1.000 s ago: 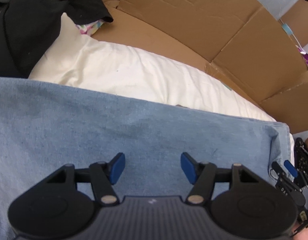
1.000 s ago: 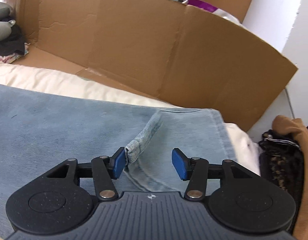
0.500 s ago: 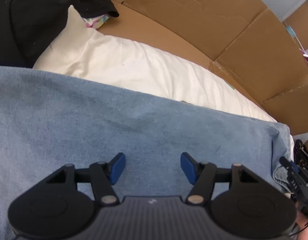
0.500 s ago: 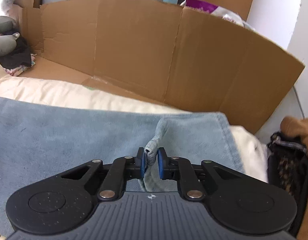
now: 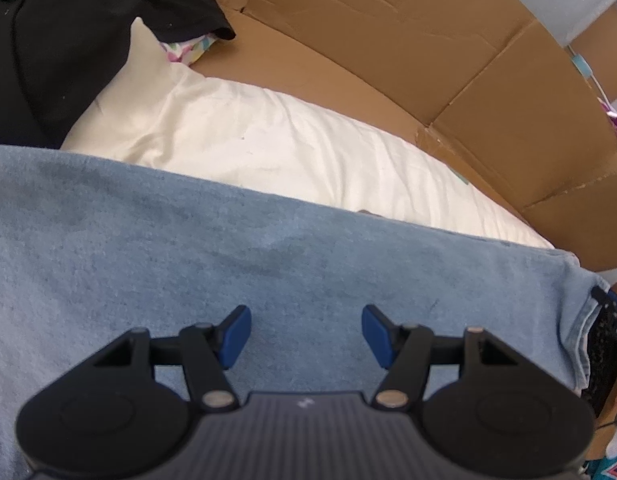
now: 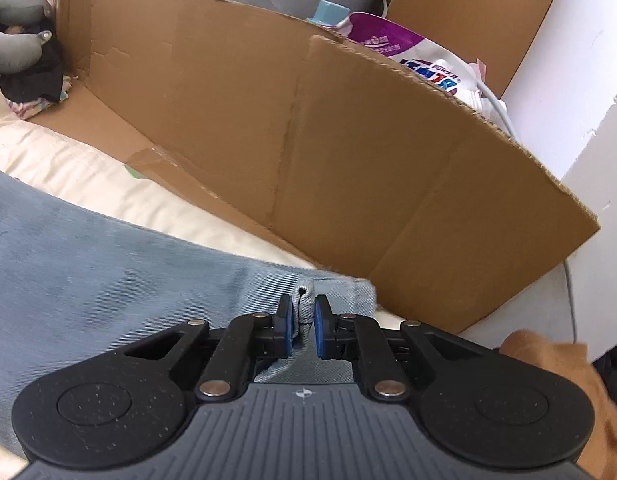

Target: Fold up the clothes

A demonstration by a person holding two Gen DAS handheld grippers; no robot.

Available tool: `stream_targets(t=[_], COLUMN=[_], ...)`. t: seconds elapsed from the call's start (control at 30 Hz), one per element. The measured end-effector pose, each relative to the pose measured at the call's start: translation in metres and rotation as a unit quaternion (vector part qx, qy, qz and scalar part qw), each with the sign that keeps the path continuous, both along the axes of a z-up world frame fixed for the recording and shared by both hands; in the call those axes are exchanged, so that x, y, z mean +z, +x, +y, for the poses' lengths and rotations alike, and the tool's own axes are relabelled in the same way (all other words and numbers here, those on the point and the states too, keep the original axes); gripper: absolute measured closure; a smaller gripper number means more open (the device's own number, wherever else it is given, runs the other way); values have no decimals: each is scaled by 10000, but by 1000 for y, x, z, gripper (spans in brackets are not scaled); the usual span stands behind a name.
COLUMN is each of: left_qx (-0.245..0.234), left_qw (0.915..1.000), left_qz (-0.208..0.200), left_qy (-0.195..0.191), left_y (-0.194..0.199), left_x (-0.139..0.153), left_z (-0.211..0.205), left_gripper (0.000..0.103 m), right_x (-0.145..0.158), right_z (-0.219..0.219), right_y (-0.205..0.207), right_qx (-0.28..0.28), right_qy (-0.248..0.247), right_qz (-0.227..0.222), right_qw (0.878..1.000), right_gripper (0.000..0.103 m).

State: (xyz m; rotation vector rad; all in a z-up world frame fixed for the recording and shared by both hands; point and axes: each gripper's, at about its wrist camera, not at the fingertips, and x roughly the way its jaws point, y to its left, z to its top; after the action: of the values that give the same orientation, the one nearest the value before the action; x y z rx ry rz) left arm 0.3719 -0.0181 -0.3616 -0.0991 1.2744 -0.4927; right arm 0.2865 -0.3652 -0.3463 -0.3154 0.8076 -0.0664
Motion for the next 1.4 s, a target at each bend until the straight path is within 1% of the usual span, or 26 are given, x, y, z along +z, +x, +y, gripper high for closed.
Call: stream_targets(t=[0.13, 0.23, 0.4, 0.67, 0.9, 1.03, 1.1, 1.13, 1.17, 1.23, 1.3, 1.33, 1.37, 1.4], left_qx=[12, -47, -22, -19, -48, -110, -137, -145, -142, -140, -171, -187, -192, -194], left_qw=[10000, 10000, 10000, 10000, 9999, 9999, 9999, 9999, 9999, 9998, 9996, 9995, 9995, 9995], left_qz=[-16, -44, -26, -18, -42, -68, -81, -85, -93, -141, -206, -233, -247, -256], left_qy=[-41, -40, -47, -74, -104, -62, -41, -28, -17, -10, 35, 58, 65, 68], left_y=[3, 5, 13, 23, 29, 30, 31, 31, 32, 33, 32, 31, 30, 28], left_x=[1, 2, -1, -4, -6, -11, -16, -18, -21, -24, -22, -21, -20, -19], left_z=[-3, -6, -8, -12, -16, -20, -22, -23, -24, -25, -28, -28, -29, -28], left_gripper=[39, 39, 39, 39, 39, 39, 39, 39, 39, 39, 39, 39, 39, 39], right_x=[-2, -8, -21, -31, -40, -43, -49, -52, -51, -47, -37, -31, -27, -23], right_z=[-20, -27, -23, -23, -22, -24, -27, -32, -36, -43, -46, -46, -46, -46], right_y=[14, 27, 46, 66, 74, 81, 84, 85, 84, 80, 69, 62, 53, 44], right_qx=[-64, -22, 140, 54, -123, -215, -266, -327, -415, -581, -681, -672, -683, -732], right_qy=[-28, -103, -356, -516, -563, -509, -420, -322, -221, -28, 94, 97, 104, 155], right_qz=[75, 159, 280, 409, 531, 533, 621, 664, 631, 541, 347, 274, 210, 152], right_qw=[9999, 9998, 9989, 9978, 9969, 9970, 9968, 9967, 9969, 9968, 9970, 9973, 9974, 9971], right_gripper=[94, 94, 94, 95, 95, 95, 95, 94, 90, 78, 70, 64, 60, 59])
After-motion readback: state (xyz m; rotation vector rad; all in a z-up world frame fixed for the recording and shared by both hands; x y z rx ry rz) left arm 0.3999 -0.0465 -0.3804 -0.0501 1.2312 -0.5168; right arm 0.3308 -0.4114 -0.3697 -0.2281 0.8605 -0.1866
